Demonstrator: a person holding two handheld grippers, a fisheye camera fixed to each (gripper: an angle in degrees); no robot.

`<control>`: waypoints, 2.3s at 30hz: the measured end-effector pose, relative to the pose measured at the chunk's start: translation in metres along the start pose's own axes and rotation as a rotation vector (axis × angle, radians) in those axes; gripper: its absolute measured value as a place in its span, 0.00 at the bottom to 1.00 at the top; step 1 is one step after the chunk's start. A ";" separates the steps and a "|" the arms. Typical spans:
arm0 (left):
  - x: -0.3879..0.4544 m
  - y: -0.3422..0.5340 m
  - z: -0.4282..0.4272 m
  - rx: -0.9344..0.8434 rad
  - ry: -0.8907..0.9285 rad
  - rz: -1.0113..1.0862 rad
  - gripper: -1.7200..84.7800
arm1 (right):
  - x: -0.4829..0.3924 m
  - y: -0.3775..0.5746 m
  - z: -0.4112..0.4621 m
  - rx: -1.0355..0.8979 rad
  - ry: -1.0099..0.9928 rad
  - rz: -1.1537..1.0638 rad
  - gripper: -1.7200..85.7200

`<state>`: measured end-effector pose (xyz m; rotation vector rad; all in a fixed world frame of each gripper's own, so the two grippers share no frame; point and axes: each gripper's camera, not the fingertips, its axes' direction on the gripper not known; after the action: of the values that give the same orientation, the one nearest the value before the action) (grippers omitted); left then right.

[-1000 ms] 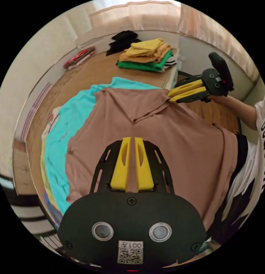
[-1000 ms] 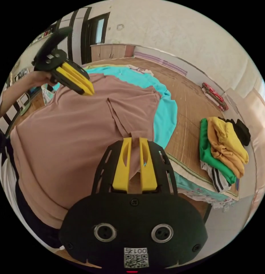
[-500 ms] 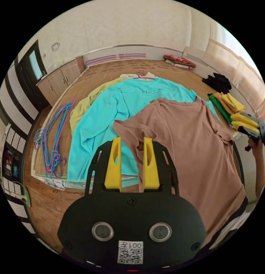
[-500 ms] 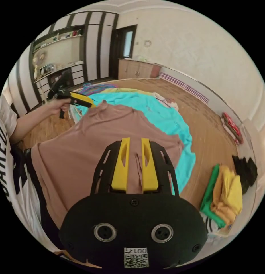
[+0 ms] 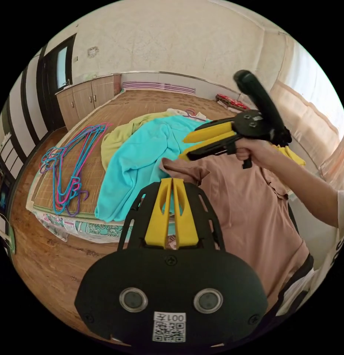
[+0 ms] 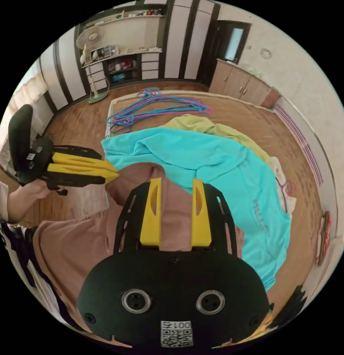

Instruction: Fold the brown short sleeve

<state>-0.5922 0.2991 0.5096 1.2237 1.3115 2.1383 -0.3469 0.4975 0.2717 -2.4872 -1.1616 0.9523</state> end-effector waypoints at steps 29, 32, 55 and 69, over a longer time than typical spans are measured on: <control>-0.114 0.045 -0.024 -0.003 0.094 -0.063 0.08 | -0.037 -0.148 -0.017 -0.078 0.197 -0.307 0.02; -0.106 0.048 -0.028 0.030 0.205 -0.006 0.11 | -0.040 -0.144 -0.025 -0.048 0.200 -0.297 0.02; 0.020 0.134 -0.027 0.003 -0.123 0.461 0.03 | -0.093 0.095 -0.135 0.094 0.129 -0.189 0.03; 0.047 0.155 -0.009 -0.114 -0.182 0.464 0.07 | 0.003 0.147 -0.091 0.056 0.097 0.253 0.09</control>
<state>-0.6048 0.2464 0.6629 1.7597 0.8786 2.2900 -0.1989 0.4089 0.2720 -2.6453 -0.7938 0.8978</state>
